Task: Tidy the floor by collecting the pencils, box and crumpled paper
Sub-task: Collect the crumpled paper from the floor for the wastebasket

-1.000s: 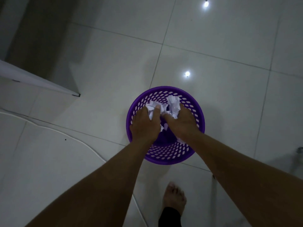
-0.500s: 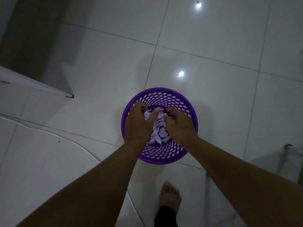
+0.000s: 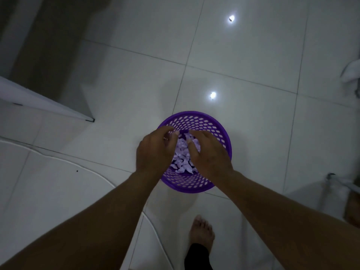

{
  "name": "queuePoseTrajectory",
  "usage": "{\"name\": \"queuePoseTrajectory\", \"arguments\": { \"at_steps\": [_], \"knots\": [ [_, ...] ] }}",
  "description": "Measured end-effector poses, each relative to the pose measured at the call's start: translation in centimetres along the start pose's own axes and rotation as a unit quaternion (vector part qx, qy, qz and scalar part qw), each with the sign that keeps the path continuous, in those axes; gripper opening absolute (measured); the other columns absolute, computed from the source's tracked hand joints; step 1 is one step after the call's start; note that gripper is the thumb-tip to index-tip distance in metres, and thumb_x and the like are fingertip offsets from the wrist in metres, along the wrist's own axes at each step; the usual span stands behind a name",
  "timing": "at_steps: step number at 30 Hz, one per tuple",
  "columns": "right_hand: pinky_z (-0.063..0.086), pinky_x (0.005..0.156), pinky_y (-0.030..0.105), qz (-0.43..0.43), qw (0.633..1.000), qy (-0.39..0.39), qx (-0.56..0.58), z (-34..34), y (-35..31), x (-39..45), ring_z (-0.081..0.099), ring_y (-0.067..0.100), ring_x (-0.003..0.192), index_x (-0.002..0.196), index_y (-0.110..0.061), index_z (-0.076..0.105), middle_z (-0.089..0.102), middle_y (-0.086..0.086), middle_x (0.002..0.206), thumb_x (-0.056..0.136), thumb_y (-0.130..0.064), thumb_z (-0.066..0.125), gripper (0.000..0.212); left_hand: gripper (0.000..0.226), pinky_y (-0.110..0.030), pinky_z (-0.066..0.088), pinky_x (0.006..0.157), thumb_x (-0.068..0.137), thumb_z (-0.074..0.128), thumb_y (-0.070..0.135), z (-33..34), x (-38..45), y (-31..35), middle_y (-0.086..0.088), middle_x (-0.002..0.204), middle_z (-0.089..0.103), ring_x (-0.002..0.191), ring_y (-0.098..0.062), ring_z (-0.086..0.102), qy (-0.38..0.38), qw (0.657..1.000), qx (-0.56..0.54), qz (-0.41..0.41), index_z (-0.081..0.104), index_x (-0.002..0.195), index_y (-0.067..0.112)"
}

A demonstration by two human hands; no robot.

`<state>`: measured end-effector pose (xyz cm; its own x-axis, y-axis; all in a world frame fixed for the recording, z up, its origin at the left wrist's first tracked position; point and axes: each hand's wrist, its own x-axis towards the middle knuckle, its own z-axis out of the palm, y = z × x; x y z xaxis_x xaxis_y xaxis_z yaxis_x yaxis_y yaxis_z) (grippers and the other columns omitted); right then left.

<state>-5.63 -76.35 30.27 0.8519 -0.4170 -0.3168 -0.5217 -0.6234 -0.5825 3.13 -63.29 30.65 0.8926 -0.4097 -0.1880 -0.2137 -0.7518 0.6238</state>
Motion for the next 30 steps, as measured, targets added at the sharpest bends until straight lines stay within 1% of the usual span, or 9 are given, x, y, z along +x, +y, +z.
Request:
{"name": "queuePoseTrajectory", "arguments": {
  "at_steps": [2, 4, 7, 10, 12, 15, 22, 27, 30],
  "knots": [
    [0.046, 0.097, 0.03, -0.011, 1.0, 0.018, 0.005, -1.2, -2.3, 0.1, 0.055, 0.022, 0.123, 0.138, -0.013, 0.051, 0.057, 0.007, 0.137, 0.1, -0.035, 0.048, 0.044, 0.037, -0.035, 0.059, 0.066, 0.097, 0.053, 0.051, -2.5, 0.2, 0.7, -0.003, 0.086, 0.076, 0.073, -0.02, 0.07, 0.027, 0.999, 0.023, 0.005, 0.071, 0.107, 0.02],
    [0.049, 0.099, 0.036, -0.038, 0.999, 0.039, 0.0, -2.4, -4.6, 0.0, 0.054, 0.023, 0.124, 0.138, -0.013, 0.051, 0.057, 0.008, 0.137, 0.1, -0.032, 0.049, 0.042, 0.035, -0.034, 0.059, 0.065, 0.097, 0.056, 0.05, -4.8, 0.1, 1.7, -0.002, 0.084, 0.076, 0.07, -0.02, 0.07, 0.043, 0.998, 0.042, 0.015, 0.071, 0.106, 0.02],
    [0.053, 0.097, 0.042, -0.101, 0.993, 0.052, -0.025, -4.9, -8.8, -0.8, 0.056, 0.023, 0.123, 0.138, -0.015, 0.05, 0.057, 0.007, 0.137, 0.099, -0.038, 0.043, 0.046, 0.038, -0.028, 0.054, 0.076, 0.095, 0.06, 0.049, -9.6, -1.0, 3.5, 0.0, 0.103, 0.075, 0.086, -0.016, 0.069, 0.063, 0.996, 0.058, 0.034, 0.069, 0.119, 0.021],
    [0.048, 0.103, 0.045, -0.139, 0.988, 0.035, -0.056, -7.2, -12.5, -1.6, 0.051, 0.024, 0.13, 0.142, -0.02, 0.045, 0.052, 0.006, 0.144, 0.099, -0.044, 0.037, 0.05, 0.045, -0.034, 0.051, 0.092, 0.095, 0.057, 0.051, -14.6, -2.3, 4.5, -0.001, 0.127, 0.069, 0.112, -0.02, 0.064, 0.092, 0.991, 0.085, 0.039, 0.066, 0.128, 0.021],
    [0.045, 0.106, 0.046, -0.173, 0.982, 0.03, -0.074, -9.4, -16.2, -2.9, 0.048, 0.025, 0.133, 0.144, -0.021, 0.043, 0.05, 0.007, 0.146, 0.098, -0.047, 0.035, 0.053, 0.046, -0.037, 0.047, 0.098, 0.096, 0.055, 0.052, -19.8, -4.2, 5.1, -0.002, 0.132, 0.066, 0.119, -0.022, 0.061, 0.105, 0.988, 0.108, 0.039, 0.065, 0.129, 0.021],
    [0.04, 0.109, 0.046, -0.251, 0.963, 0.035, -0.093, -11.8, -22.6, -5.1, 0.045, 0.027, 0.135, 0.144, -0.018, 0.044, 0.049, 0.012, 0.146, 0.099, -0.045, 0.038, 0.053, 0.047, -0.044, 0.047, 0.099, 0.097, 0.052, 0.051, -27.8, -7.5, 5.6, -0.005, 0.132, 0.065, 0.121, -0.026, 0.059, 0.133, 0.981, 0.139, 0.033, 0.065, 0.128, 0.019],
    [0.041, 0.106, 0.052, -0.4, 0.912, 0.018, -0.084, -13.6, -39.6, -14.5, 0.048, 0.032, 0.131, 0.14, -0.015, 0.048, 0.052, 0.016, 0.142, 0.097, -0.04, 0.042, 0.05, 0.044, -0.045, 0.051, 0.095, 0.095, 0.054, 0.047, -44.5, -20.2, 4.6, -0.007, 0.127, 0.067, 0.116, -0.028, 0.061, 0.226, 0.955, 0.189, -0.038, 0.068, 0.125, 0.018],
    [0.048, 0.096, 0.046, -0.495, 0.868, 0.038, -0.033, -11.4, -49.0, -23.3, 0.058, 0.033, 0.119, 0.13, -0.008, 0.06, 0.061, 0.019, 0.13, 0.093, -0.033, 0.054, 0.045, 0.046, -0.043, 0.052, 0.088, 0.093, 0.054, 0.046, -52.6, -32.0, 1.2, -0.01, 0.121, 0.069, 0.108, -0.031, 0.064, 0.294, 0.931, 0.201, -0.086, 0.07, 0.119, 0.012],
    [0.047, 0.097, 0.05, -0.529, 0.847, 0.023, -0.035, -8.9, -52.9, -28.5, 0.056, 0.034, 0.123, 0.133, -0.009, 0.058, 0.059, 0.019, 0.132, 0.094, -0.036, 0.05, 0.047, 0.047, -0.044, 0.054, 0.082, 0.092, 0.051, 0.048, -56.1, -38.7, -1.2, -0.01, 0.119, 0.069, 0.105, -0.032, 0.065, 0.335, 0.912, 0.207, -0.113, 0.071, 0.117, 0.013]
  ]
}}
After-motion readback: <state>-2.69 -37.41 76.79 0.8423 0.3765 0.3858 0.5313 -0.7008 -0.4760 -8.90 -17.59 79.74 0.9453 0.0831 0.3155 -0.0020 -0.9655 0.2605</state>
